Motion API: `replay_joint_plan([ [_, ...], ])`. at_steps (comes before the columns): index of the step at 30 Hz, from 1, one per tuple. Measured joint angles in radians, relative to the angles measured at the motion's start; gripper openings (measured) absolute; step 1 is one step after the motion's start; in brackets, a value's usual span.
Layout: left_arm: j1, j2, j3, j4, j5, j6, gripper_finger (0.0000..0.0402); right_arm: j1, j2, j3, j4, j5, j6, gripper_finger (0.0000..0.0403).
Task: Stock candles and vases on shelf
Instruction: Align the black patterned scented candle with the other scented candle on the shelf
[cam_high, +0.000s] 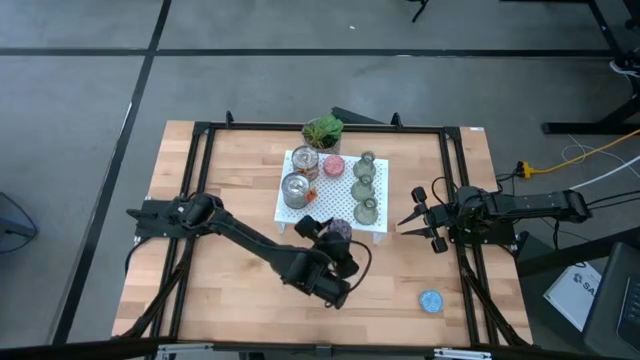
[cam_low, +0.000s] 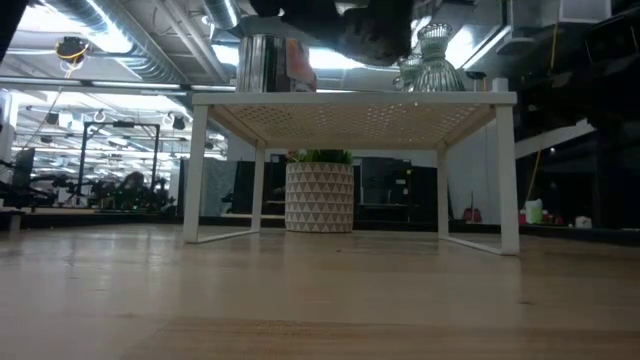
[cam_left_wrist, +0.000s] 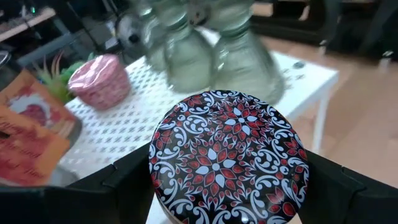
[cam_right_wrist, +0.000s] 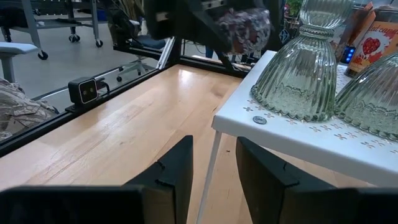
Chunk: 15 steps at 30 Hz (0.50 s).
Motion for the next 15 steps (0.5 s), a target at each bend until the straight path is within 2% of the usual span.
replay_joint_plan([
  [5, 0.048, -0.003, 0.000, -0.110, 0.044, -0.070, 0.0294, 0.000, 0.000, 0.000, 0.000, 0.000, 0.000, 0.0124],
  [15, 0.109, -0.003, 0.000, -0.133, 0.044, -0.107, 0.0294, 0.000, 0.000, 0.000, 0.000, 0.000, 0.000, 0.0124],
])
